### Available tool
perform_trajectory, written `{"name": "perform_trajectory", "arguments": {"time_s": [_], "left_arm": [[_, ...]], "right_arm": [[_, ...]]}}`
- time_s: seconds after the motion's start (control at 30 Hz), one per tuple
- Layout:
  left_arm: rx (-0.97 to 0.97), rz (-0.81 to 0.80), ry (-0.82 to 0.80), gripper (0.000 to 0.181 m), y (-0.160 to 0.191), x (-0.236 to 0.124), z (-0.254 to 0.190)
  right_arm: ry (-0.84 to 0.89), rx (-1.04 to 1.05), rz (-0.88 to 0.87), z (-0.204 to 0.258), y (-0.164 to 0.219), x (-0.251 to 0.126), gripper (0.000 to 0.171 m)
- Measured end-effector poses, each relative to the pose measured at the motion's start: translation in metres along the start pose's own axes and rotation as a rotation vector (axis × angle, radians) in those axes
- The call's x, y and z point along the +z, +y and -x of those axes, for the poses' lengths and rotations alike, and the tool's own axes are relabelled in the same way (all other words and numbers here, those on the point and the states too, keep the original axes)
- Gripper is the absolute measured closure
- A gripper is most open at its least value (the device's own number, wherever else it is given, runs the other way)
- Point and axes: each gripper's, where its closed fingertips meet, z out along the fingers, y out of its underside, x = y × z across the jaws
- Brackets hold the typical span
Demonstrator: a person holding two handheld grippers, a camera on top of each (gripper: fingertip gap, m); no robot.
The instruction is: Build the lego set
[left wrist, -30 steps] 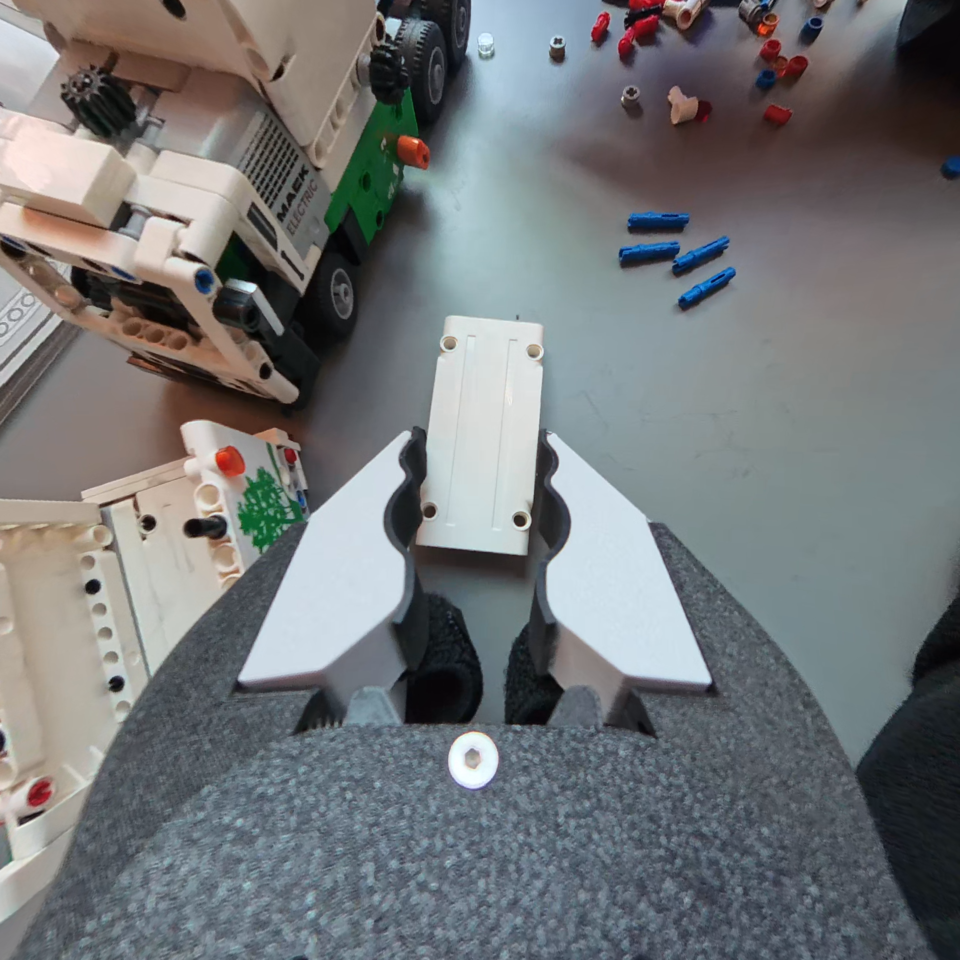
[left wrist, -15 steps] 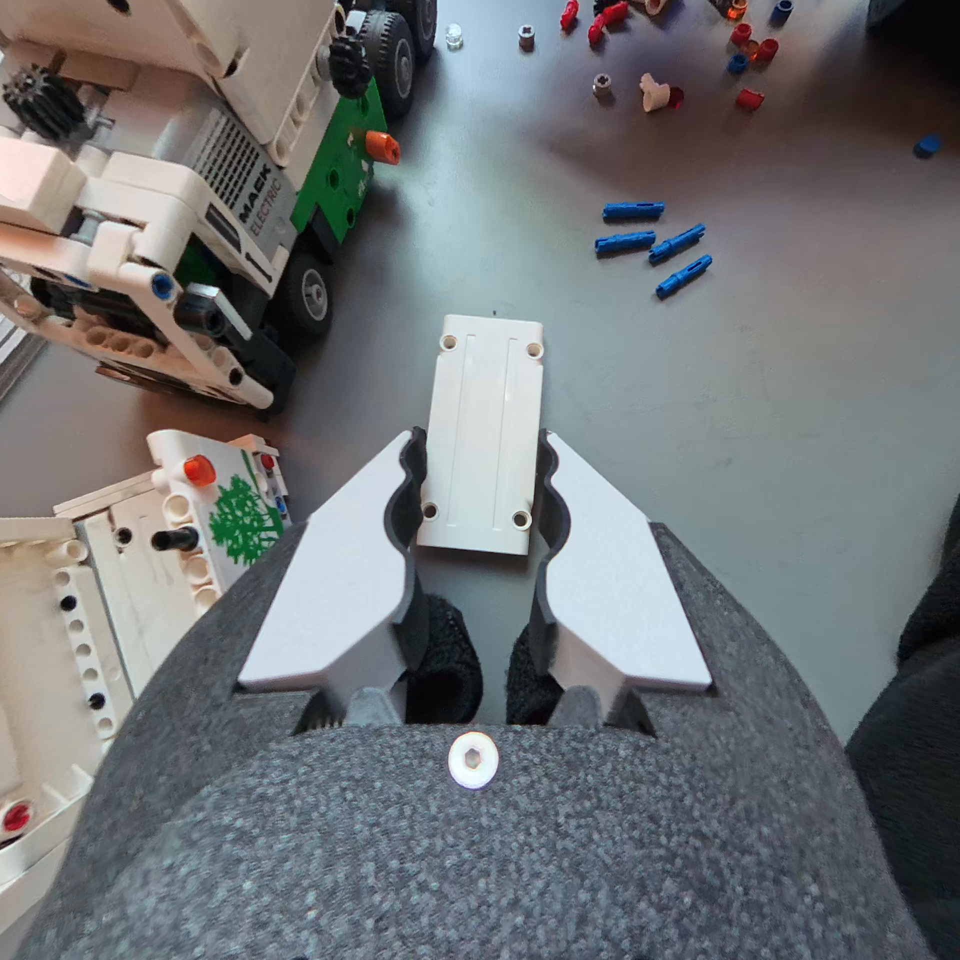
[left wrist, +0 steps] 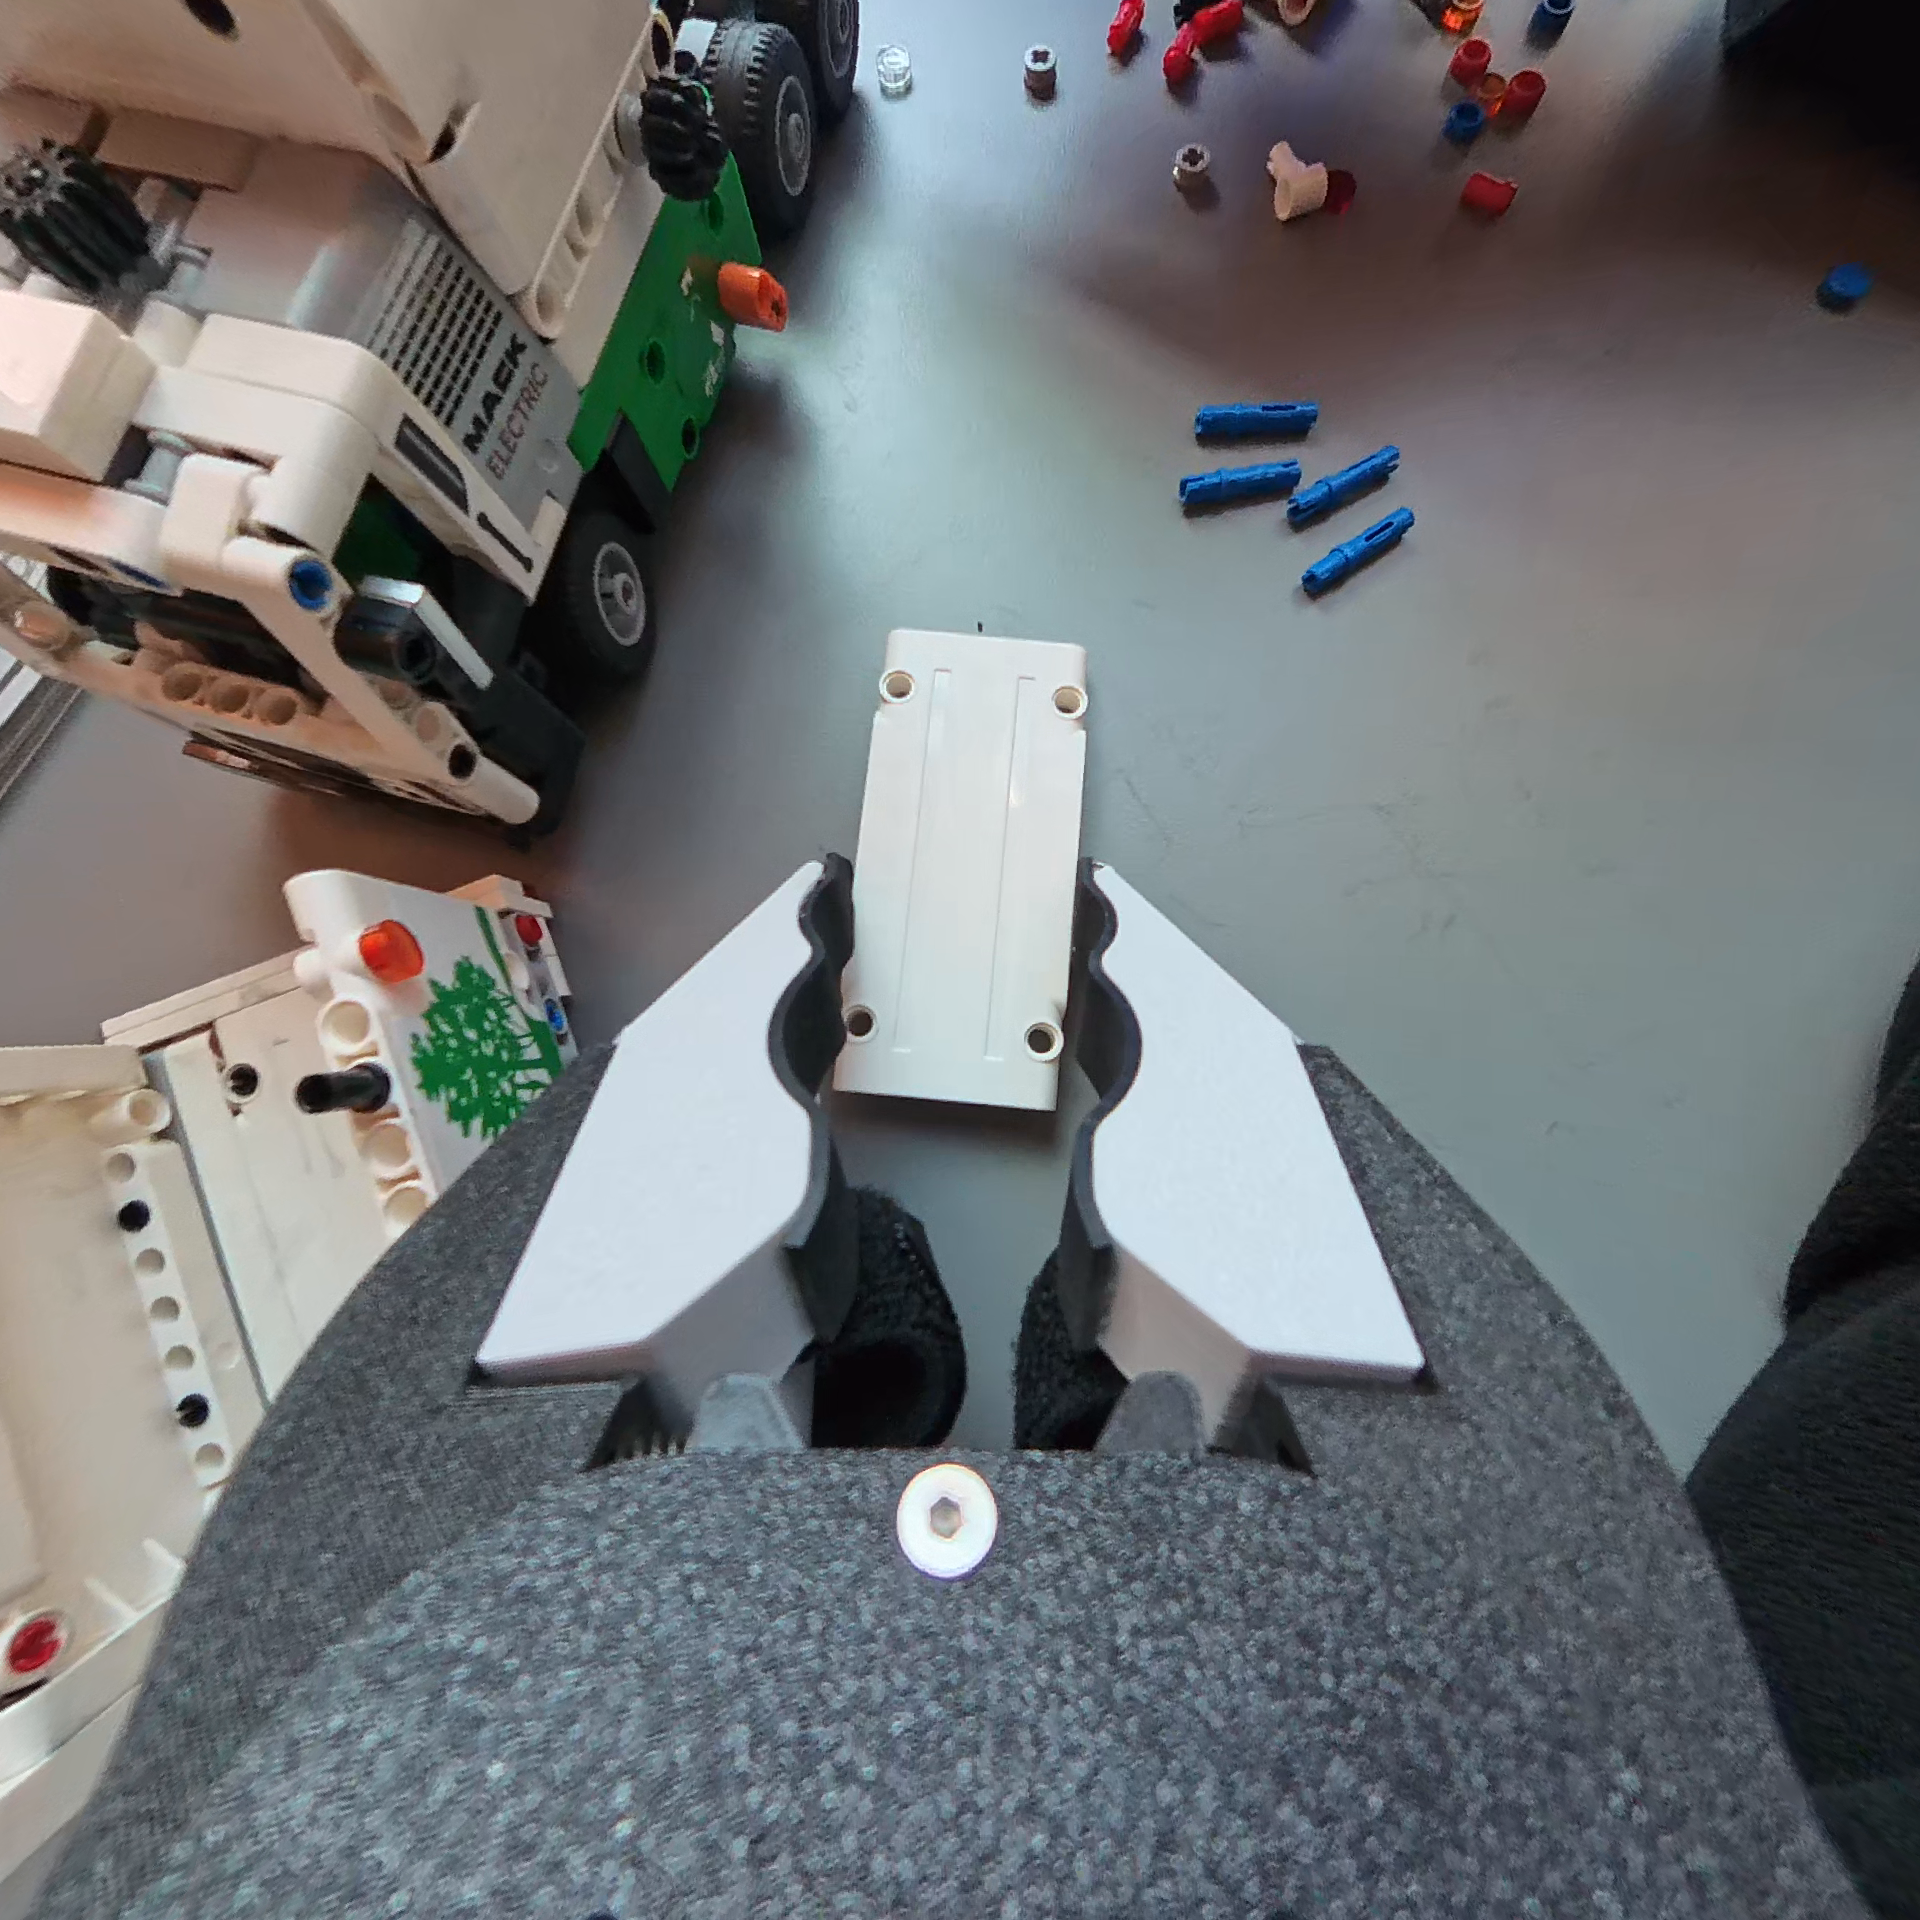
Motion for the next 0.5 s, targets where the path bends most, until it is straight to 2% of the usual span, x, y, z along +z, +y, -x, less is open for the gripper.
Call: {"name": "perform_trajectory", "arguments": {"time_s": [0.5], "left_arm": [[0.011,-0.001,0.003,0.141,-0.0009,0.0002,-0.0013]], "right_arm": [[0.000,0.002,-0.007,-0.0003,-0.0006,0.0000,0.156]]}}
